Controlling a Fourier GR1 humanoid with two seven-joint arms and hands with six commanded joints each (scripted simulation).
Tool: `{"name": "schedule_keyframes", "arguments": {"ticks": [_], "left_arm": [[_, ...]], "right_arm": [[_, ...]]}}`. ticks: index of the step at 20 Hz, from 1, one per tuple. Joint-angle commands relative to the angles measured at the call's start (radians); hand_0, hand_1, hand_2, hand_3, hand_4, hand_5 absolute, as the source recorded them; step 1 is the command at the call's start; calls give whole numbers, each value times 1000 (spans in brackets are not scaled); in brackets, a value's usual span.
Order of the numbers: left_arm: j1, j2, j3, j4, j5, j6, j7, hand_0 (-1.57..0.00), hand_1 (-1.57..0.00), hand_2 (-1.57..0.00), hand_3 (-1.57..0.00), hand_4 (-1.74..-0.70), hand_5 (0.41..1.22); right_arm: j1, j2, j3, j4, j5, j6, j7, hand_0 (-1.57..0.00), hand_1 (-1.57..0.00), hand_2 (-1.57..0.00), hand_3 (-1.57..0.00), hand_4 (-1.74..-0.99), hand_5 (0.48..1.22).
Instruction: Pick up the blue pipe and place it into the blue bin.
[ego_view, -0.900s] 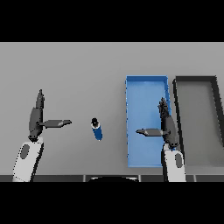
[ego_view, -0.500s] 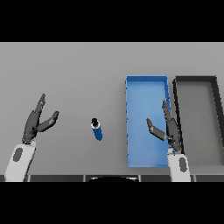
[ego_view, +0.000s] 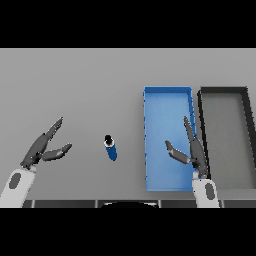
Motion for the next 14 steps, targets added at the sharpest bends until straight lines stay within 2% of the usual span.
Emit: {"name": "schedule_keyframes", "arguments": {"ticks": [1,3,5,8,12,14], "left_arm": [[16,16,-12,-34,3,-19,7,1,1,1,1,-1026,549],[23,18,-53,-77,0,-52,34,1,1,1,1,-1071,522],[19,-16,-114,-106,-22,-67,97,1,1,1,1,-1113,497],[25,-47,-177,-112,-85,-68,115,1,1,1,1,-1137,464],[-14,-131,-229,-100,-117,-52,139,1,1,1,1,-1146,451],[-27,-158,-239,-67,-135,-51,115,1,1,1,1,-1151,456]], "right_arm": [[-9,1,-2,2,-4,0,10,1,1,1,1,-1179,616],[-11,-1,0,-2,-1,1,26,1,1,1,1,-1174,616],[-6,-6,2,0,17,-6,40,1,1,1,1,-1164,617],[8,-4,-2,-14,-5,5,36,1,1,1,1,-1189,619],[2,9,6,-9,-4,6,34,1,1,1,1,-1213,625],[5,-3,-9,-20,-19,10,36,1,1,1,1,-1217,626]]}}
